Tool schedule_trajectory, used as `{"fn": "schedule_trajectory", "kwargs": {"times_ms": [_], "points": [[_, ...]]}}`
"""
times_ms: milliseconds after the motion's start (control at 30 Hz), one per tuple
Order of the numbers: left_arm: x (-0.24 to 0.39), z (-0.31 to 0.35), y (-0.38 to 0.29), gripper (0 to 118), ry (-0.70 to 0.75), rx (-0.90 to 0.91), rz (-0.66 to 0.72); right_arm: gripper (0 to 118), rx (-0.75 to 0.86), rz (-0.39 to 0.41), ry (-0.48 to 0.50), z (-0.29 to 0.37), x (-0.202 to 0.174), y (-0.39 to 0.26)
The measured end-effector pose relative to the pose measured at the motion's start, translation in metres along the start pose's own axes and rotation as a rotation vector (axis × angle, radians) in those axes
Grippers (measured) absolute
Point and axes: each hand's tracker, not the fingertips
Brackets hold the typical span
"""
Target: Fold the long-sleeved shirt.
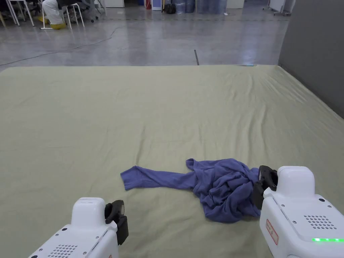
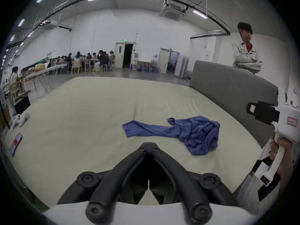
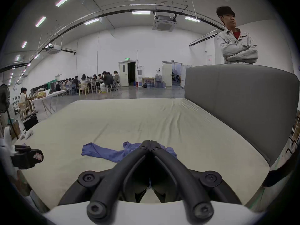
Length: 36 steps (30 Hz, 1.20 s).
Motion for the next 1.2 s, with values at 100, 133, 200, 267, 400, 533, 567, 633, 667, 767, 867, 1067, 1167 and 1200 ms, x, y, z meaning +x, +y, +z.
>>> {"fn": "schedule_trajectory", "kwargs": {"times_ms": [100, 133, 200, 267, 400, 533, 567, 633, 667, 767, 867, 1067, 1167, 1200], "points": [[0.006, -0.022, 0.014, 0, -0.006, -0.024, -0.001, 2, -0.007, 0.002, -0.007, 0.0, 0.004, 0.001], [0.007, -0.031, 0.019, 0, -0.012, -0.036, 0.004, 2, -0.01, -0.001, -0.01, 0.0, 0.006, 0.001], [0.009, -0.06, 0.033, 2, -0.006, -0.082, -0.006, 2, -0.022, -0.004, -0.02, -0.001, 0.012, 0.001], [0.006, -0.101, 0.049, 75, 0.002, -0.167, -0.022, 2, -0.028, -0.009, -0.034, -0.002, 0.017, -0.001], [-0.01, -0.203, 0.065, 118, 0.044, -0.341, -0.093, 2, -0.051, -0.023, -0.044, -0.009, 0.026, -0.007], [-0.027, -0.302, 0.059, 116, 0.145, -0.508, -0.189, 2, -0.101, -0.025, -0.062, -0.021, 0.034, -0.017], [-0.033, -0.315, 0.056, 113, 0.129, -0.524, -0.167, 2, -0.114, -0.027, -0.064, -0.024, 0.036, -0.02], [-0.035, -0.339, 0.046, 109, 0.101, -0.577, -0.15, 2, -0.145, -0.029, -0.073, -0.03, 0.04, -0.025], [-0.035, -0.345, 0.041, 107, 0.122, -0.608, -0.163, 2, -0.158, -0.03, -0.076, -0.033, 0.041, -0.027], [-0.018, -0.323, 0.042, 47, 0.091, -0.516, -0.233, 2, -0.196, -0.031, -0.089, -0.044, 0.049, -0.03], [0.001, -0.3, 0.049, 5, 0.109, -0.445, -0.322, 2, -0.249, -0.05, -0.092, -0.067, 0.059, -0.03], [-0.003, -0.276, 0.065, 5, 0.044, -0.408, -0.249, 106, -0.466, -0.189, 0.011, -0.143, 0.103, -0.035], [-0.005, -0.27, 0.07, 5, 0.037, -0.395, -0.258, 108, -0.552, -0.159, 0.017, -0.183, 0.116, -0.05], [-0.006, -0.267, 0.072, 5, 0.035, -0.392, -0.258, 108, -0.586, -0.142, -0.006, -0.197, 0.117, -0.055]]}}
